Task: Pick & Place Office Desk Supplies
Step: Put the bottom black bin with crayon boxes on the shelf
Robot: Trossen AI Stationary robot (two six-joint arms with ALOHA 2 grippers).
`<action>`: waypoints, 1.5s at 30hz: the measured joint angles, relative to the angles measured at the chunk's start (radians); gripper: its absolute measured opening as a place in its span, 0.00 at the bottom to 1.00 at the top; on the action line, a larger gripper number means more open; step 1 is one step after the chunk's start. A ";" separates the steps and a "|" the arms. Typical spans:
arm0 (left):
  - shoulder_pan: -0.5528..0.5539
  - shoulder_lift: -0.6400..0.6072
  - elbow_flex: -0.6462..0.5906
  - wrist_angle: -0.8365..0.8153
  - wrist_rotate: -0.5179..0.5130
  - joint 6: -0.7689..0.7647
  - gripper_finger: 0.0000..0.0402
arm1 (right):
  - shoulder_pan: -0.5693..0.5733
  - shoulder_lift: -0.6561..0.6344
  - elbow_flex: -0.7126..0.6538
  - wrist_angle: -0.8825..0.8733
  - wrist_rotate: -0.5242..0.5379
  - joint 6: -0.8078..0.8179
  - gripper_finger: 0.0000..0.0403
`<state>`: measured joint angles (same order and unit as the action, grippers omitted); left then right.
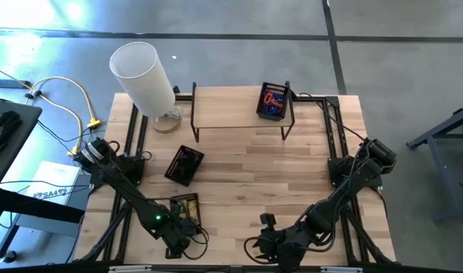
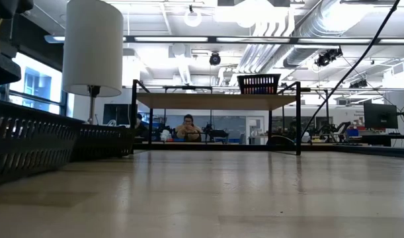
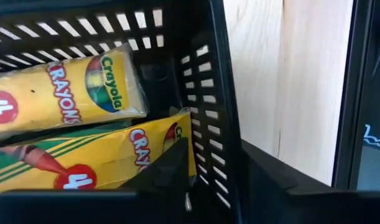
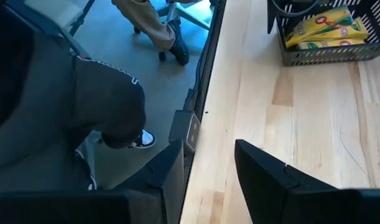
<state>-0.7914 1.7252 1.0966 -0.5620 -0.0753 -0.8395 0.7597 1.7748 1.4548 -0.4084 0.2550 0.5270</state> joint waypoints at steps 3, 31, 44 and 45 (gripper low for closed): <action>-0.007 0.001 0.000 -0.005 0.001 0.006 0.21 | 0.001 0.000 0.000 0.002 0.006 0.020 0.33; 0.065 -0.011 0.390 -0.570 -0.065 0.185 0.00 | 0.039 0.228 0.001 0.068 0.161 0.160 0.33; 0.198 -0.013 0.746 -0.936 -0.250 0.407 0.00 | 0.023 0.228 0.001 0.069 0.193 0.124 0.33; 0.221 -0.013 0.764 -0.954 -0.253 0.430 0.00 | 0.023 0.228 0.001 0.068 0.193 0.124 0.33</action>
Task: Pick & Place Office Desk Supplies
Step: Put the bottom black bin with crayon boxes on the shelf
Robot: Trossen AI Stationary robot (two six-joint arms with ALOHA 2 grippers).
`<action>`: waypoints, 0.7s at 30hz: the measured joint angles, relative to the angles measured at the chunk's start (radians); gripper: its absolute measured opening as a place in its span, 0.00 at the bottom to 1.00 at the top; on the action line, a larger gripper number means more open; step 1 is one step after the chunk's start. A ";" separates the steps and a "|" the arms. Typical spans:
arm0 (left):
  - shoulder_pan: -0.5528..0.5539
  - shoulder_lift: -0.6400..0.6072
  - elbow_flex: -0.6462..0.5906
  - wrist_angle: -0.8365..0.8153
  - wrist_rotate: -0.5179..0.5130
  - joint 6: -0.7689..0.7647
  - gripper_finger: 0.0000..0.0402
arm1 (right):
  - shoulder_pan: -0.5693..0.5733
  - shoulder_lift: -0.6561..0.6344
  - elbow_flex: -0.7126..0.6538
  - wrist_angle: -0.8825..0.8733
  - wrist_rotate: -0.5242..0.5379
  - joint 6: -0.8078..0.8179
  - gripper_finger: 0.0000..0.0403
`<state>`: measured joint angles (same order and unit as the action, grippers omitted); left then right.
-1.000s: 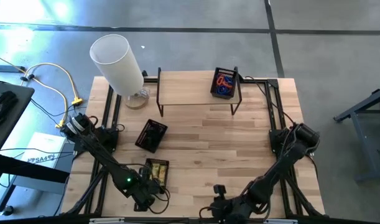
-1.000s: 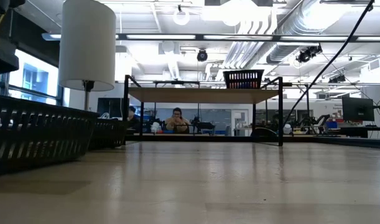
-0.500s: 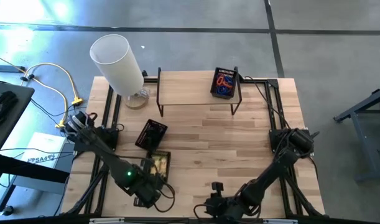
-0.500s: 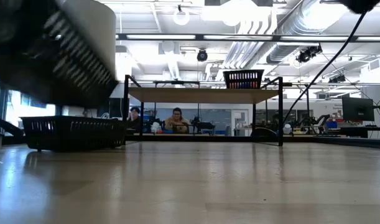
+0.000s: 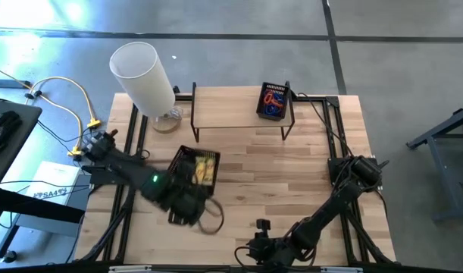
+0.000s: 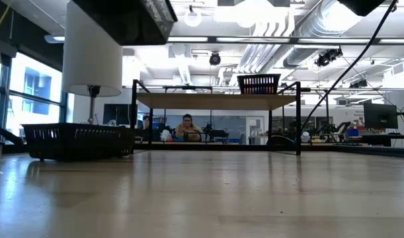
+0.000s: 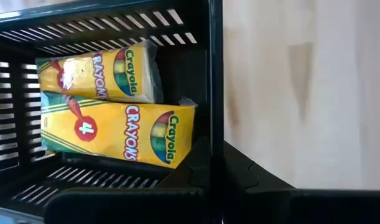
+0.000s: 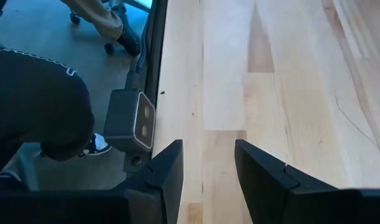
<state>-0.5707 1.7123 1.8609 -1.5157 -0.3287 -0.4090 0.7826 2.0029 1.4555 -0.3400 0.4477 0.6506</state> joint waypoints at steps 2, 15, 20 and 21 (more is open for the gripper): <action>0.054 -0.004 0.025 -0.023 0.000 0.044 0.00 | 0.000 0.000 0.000 0.000 0.007 0.000 0.33; 0.534 -0.028 0.043 0.053 0.025 0.265 0.00 | 0.000 0.000 0.000 0.000 0.052 -0.026 0.33; 0.670 -0.028 0.042 0.148 0.092 0.384 0.00 | 0.001 0.000 0.000 0.000 0.052 -0.027 0.33; 0.692 -0.028 0.041 0.161 0.113 0.397 0.00 | 0.001 0.000 0.000 0.000 0.052 -0.027 0.33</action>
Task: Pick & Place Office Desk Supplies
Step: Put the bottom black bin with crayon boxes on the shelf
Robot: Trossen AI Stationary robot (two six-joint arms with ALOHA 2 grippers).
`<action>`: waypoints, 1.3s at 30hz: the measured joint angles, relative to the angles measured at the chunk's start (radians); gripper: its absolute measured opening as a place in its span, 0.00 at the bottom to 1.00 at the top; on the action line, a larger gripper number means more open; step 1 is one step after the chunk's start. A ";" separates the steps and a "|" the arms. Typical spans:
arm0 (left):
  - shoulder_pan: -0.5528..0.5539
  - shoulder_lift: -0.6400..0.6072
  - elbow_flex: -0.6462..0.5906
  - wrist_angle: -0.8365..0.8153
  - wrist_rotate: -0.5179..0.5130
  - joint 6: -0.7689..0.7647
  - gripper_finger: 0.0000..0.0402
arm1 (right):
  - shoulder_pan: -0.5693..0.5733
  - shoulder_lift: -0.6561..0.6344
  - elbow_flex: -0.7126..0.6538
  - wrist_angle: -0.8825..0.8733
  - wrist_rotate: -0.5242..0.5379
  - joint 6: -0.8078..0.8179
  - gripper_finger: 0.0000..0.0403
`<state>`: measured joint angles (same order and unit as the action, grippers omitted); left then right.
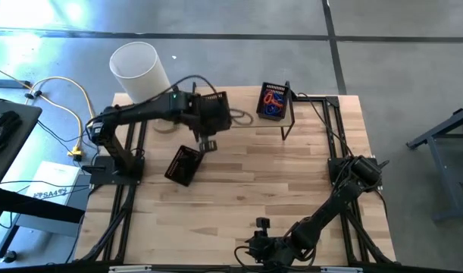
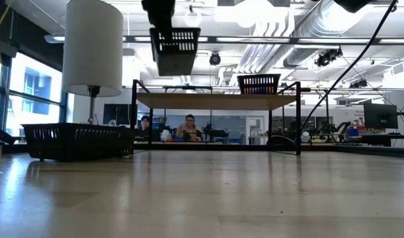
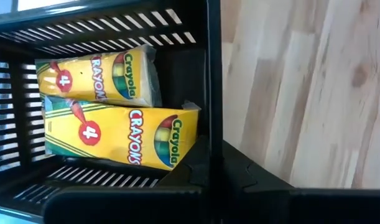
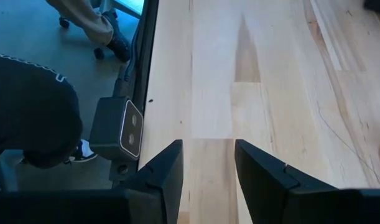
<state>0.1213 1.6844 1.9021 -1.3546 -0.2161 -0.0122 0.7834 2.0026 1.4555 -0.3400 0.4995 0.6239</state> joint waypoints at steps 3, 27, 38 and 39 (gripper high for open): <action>0.052 0.004 -0.009 0.036 0.039 0.027 0.00 | 0.000 0.003 0.000 0.001 0.000 0.000 0.33; 0.243 0.006 -0.242 0.155 0.083 0.210 0.00 | -0.005 0.017 0.000 -0.023 0.017 -0.050 0.33; 0.230 -0.001 -0.271 0.156 0.079 0.199 0.00 | -0.007 0.017 0.000 -0.034 0.026 -0.053 0.33; 0.225 -0.001 -0.271 0.154 0.076 0.198 0.00 | -0.007 0.017 0.000 -0.034 0.026 -0.053 0.33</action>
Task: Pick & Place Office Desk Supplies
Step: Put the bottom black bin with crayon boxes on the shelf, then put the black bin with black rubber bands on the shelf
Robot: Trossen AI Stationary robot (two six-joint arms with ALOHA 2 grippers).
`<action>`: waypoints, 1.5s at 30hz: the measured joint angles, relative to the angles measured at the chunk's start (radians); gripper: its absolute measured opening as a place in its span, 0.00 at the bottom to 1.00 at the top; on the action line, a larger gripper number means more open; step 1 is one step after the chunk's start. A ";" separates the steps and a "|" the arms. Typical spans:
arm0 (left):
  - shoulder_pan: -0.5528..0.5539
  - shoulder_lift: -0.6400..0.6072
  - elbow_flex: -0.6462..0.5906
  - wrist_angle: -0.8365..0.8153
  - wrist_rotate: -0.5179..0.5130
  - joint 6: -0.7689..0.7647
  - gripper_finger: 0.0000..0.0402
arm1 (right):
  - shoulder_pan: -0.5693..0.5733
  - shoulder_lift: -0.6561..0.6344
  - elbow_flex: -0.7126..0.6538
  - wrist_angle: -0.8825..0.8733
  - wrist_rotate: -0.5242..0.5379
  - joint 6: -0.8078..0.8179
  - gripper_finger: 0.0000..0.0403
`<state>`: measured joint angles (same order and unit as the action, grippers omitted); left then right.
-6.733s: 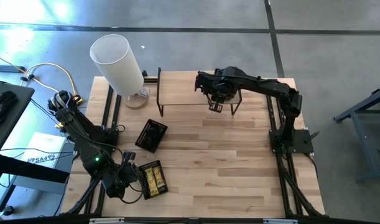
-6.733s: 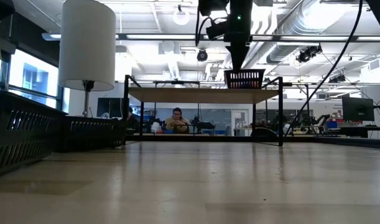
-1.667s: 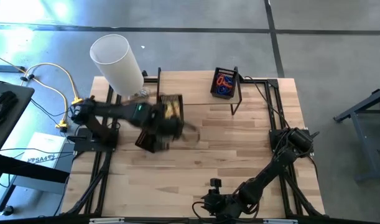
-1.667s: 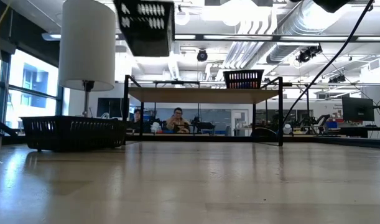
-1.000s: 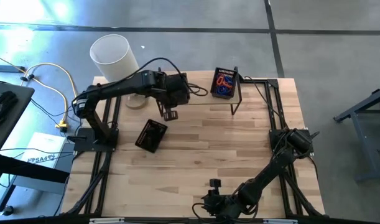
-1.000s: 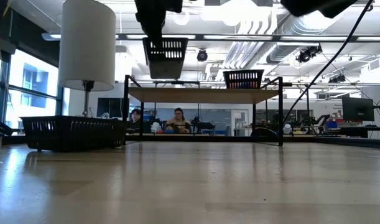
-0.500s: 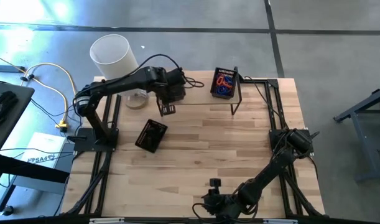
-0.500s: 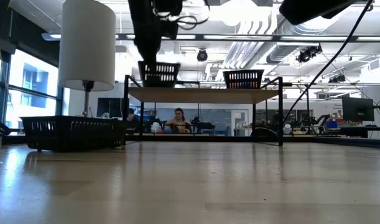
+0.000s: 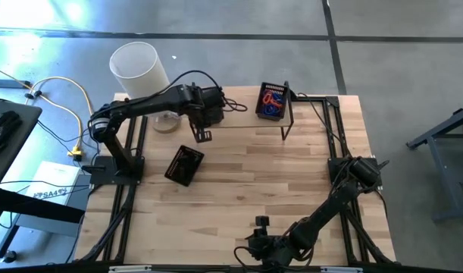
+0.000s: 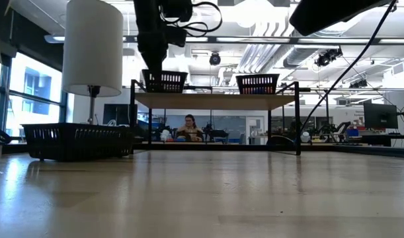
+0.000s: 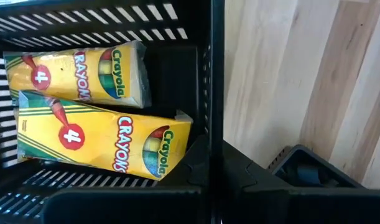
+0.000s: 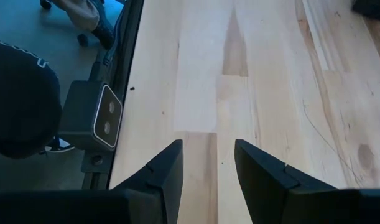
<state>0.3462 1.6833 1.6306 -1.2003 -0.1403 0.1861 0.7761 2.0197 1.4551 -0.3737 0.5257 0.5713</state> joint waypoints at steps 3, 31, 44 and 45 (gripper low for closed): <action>-0.013 0.000 0.000 -0.003 -0.004 -0.003 0.01 | 0.000 0.000 0.000 0.000 0.000 0.000 0.33; -0.163 -0.099 -0.002 -0.015 -0.301 -0.058 0.22 | 0.000 0.000 0.000 0.012 -0.001 0.000 0.33; -0.526 -0.265 -0.002 -0.288 -0.008 -0.405 0.22 | -0.005 0.000 0.000 0.019 -0.005 -0.001 0.33; -0.561 -0.270 -0.005 -0.298 0.018 -0.433 0.22 | -0.005 0.000 0.000 0.021 -0.005 -0.001 0.33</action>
<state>-0.2146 1.4136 1.6257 -1.4981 -0.1227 -0.2467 0.7715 2.0197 1.4551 -0.3530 0.5209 0.5705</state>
